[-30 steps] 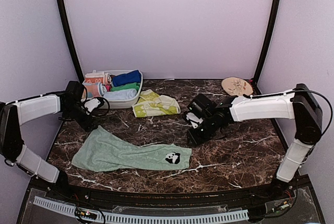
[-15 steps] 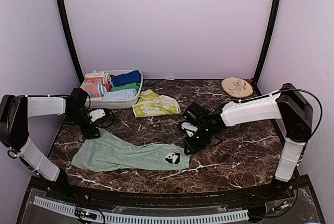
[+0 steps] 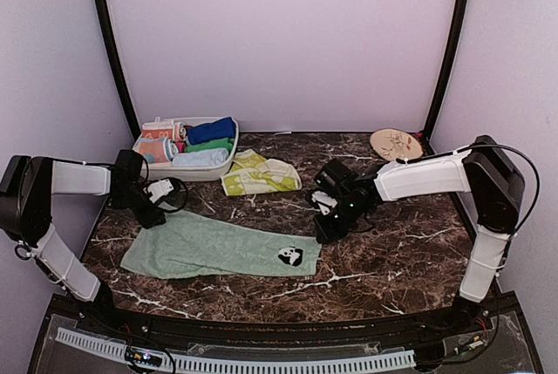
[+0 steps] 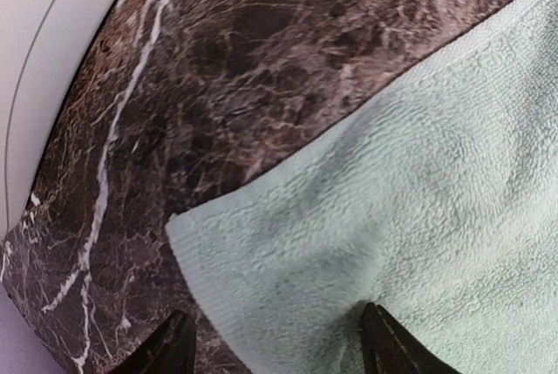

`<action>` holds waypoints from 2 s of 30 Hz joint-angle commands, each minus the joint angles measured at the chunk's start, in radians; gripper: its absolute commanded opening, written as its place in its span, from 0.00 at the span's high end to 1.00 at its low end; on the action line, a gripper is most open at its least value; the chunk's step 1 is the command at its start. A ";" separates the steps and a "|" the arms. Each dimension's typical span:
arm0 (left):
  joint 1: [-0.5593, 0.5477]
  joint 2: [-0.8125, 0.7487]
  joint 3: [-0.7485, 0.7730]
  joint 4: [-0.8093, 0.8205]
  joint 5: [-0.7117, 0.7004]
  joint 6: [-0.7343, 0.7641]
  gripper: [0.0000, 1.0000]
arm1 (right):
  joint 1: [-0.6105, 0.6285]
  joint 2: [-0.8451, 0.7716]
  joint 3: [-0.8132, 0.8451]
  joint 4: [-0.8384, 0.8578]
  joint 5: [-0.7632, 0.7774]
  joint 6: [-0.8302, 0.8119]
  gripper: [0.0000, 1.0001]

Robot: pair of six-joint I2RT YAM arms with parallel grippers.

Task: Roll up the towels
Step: Pick up the towel from the center of the board, then flatten out the towel at the center of the board.

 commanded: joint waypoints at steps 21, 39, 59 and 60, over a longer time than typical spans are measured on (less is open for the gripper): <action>0.033 0.229 0.283 -0.148 0.171 -0.087 0.32 | -0.029 -0.140 0.119 -0.017 0.093 -0.045 1.00; 0.040 0.046 0.302 -0.287 0.294 -0.176 1.00 | -0.023 -0.234 0.139 -0.069 0.156 -0.059 1.00; 0.037 -0.670 0.510 -1.012 0.520 -0.067 1.00 | 0.179 -0.791 0.074 -0.398 0.263 0.218 1.00; 0.037 -0.680 0.516 -1.037 0.522 -0.063 1.00 | 0.192 -0.800 0.078 -0.418 0.269 0.236 1.00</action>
